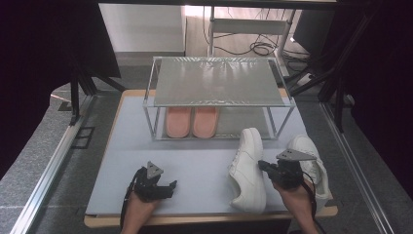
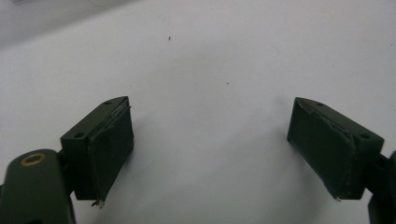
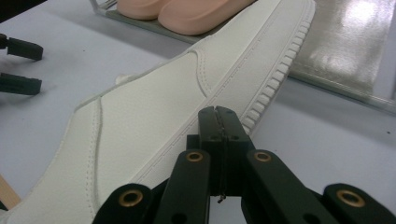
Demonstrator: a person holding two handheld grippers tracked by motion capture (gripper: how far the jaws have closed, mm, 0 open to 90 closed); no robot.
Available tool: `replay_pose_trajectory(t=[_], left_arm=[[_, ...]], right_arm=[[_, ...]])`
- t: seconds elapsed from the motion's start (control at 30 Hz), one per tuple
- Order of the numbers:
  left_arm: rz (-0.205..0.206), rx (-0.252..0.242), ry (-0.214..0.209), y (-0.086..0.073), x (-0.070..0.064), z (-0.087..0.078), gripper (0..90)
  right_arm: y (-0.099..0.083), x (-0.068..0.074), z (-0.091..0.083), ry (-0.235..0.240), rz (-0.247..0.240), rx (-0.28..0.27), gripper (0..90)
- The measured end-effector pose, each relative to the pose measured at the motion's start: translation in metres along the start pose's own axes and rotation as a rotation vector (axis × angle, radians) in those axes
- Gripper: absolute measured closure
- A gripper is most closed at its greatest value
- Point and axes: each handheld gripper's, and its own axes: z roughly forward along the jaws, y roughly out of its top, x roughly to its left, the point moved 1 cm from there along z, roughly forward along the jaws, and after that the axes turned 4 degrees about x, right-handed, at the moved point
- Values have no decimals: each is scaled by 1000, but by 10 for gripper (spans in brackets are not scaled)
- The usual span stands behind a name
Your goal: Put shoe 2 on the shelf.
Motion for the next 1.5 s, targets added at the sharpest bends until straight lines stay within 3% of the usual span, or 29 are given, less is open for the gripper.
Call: replay_pose_trajectory(t=[0.17,0.57,0.8,1.03,1.27,1.5], left_arm=[[0,0,0,0,0,0,145],[0,1,-1,0,0,0,145],[1,1,-1,0,0,0,145],[1,2,0,0,0,0,145],[0,2,0,0,0,0,144],[0,2,0,0,0,0,144]], right_arm=[[-4,-5,-5,-31,12,5,900],[-19,-21,-14,-154,63,55,900],[-24,-23,-14,-201,81,78,900],[-27,-23,-12,-266,73,113,900],[-30,-19,-7,-349,35,149,900],[-30,-17,-2,-384,7,168,900]])
